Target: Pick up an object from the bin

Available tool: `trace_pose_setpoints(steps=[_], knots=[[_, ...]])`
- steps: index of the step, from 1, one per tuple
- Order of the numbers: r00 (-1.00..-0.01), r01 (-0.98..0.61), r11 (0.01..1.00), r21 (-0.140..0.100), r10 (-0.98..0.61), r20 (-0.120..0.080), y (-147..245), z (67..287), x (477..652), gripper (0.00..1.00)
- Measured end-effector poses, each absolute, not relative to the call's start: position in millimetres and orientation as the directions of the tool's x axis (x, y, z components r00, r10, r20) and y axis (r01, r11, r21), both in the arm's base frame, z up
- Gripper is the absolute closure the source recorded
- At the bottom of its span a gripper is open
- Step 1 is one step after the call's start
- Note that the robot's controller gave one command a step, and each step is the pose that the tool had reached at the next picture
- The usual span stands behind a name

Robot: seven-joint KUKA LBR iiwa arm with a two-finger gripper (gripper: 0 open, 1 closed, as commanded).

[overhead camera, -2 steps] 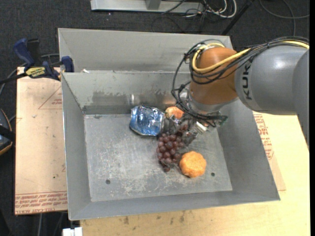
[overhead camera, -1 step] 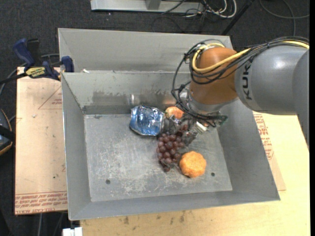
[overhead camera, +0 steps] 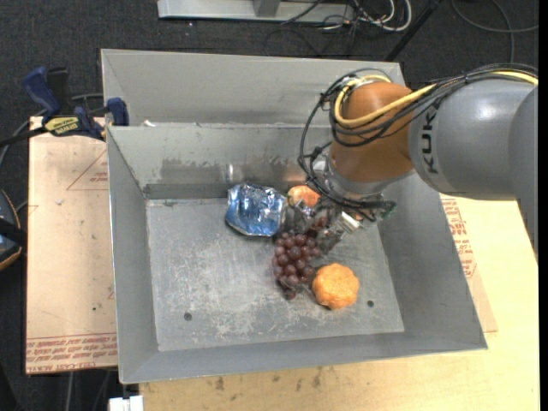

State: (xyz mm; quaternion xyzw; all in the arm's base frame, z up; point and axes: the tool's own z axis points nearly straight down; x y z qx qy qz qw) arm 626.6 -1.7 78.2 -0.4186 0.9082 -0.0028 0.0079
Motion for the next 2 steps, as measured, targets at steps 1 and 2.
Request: trace_pose_setpoints(steps=[1, 2], knots=[[-0.65, -0.76, 0.65, -0.009, -0.76, -0.01, -1.6, 81.1, 625.6, 1.0], [-0.65, -0.76, 0.65, -0.004, -0.76, -0.005, -1.3, 90.3, 624.8, 1.0]])
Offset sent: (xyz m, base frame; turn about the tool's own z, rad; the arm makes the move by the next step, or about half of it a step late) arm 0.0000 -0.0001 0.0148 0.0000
